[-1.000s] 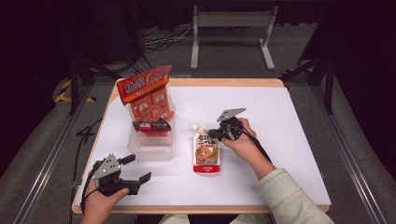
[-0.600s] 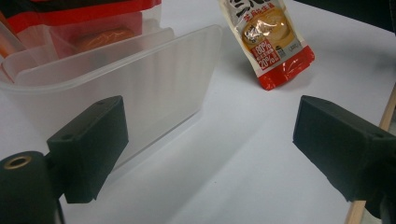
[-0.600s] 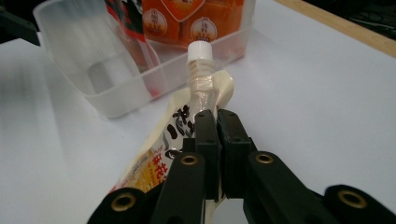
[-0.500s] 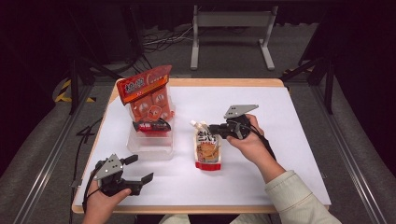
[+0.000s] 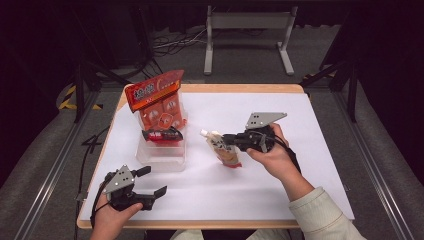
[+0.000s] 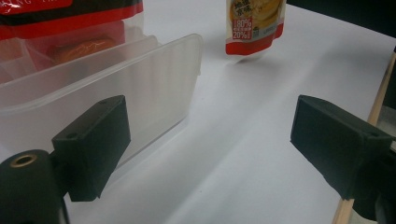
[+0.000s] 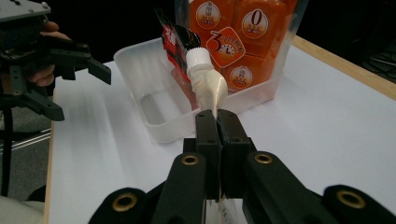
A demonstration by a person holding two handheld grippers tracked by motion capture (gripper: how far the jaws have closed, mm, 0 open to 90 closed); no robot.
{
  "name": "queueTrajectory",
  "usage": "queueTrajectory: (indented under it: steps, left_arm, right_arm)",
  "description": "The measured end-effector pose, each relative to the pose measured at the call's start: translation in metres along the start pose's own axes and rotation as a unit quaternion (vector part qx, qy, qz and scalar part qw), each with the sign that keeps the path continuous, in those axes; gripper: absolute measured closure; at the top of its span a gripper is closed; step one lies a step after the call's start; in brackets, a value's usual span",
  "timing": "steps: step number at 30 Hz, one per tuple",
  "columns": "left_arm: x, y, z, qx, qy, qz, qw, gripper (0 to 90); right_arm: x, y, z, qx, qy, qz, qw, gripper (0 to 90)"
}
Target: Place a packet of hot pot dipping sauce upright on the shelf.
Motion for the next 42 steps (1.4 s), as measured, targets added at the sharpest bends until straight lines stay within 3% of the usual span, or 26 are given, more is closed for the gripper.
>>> queueTrajectory:
  steps: [7, 18, 22, 28, 31, 42]
  left_arm:
    - [0.002, -0.006, 0.003, 0.001, -0.005, -0.009, 0.9999, 12.9]
    - [0.008, -0.012, 0.017, 0.023, -0.02, -0.02, 0.9993, 12.9]
    - [0.013, -0.014, 0.026, 0.019, -0.04, -0.036, 0.9984, 12.6]
    - [0.018, -0.016, 0.037, 0.027, -0.055, -0.042, 0.9973, 12.1]
    - [0.023, -0.018, 0.049, 0.032, -0.068, -0.049, 0.996, 12.1]
    - [0.038, -0.02, 0.071, 0.044, -0.081, -0.059, 0.994, 12.6]
  right_arm:
    - [-0.011, 0.005, 0.004, -0.004, -0.019, 0.021, 0.9996, 89.3]
    - [-0.019, 0.018, 0.012, -0.02, -0.046, 0.035, 0.9981, 89.3]
    - [-0.017, 0.023, 0.014, -0.013, -0.06, 0.056, 0.9965, 89.3]
    - [-0.009, 0.032, 0.017, -0.017, -0.071, 0.074, 0.9946, 89.3]
    - [-0.007, 0.035, 0.019, -0.021, -0.074, 0.078, 0.994, 89.3]
    - [-0.001, 0.041, 0.02, -0.024, -0.078, 0.086, 0.993, 89.3]
Point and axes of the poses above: each handheld gripper's, and its own axes: x roughly forward along the jaws, z roughly out of its top, y roughly to its left, the point moved 1 cm from there along x, roughly forward along the jaws, and after that the axes turned 3 degrees about x, right-handed, at the moved point
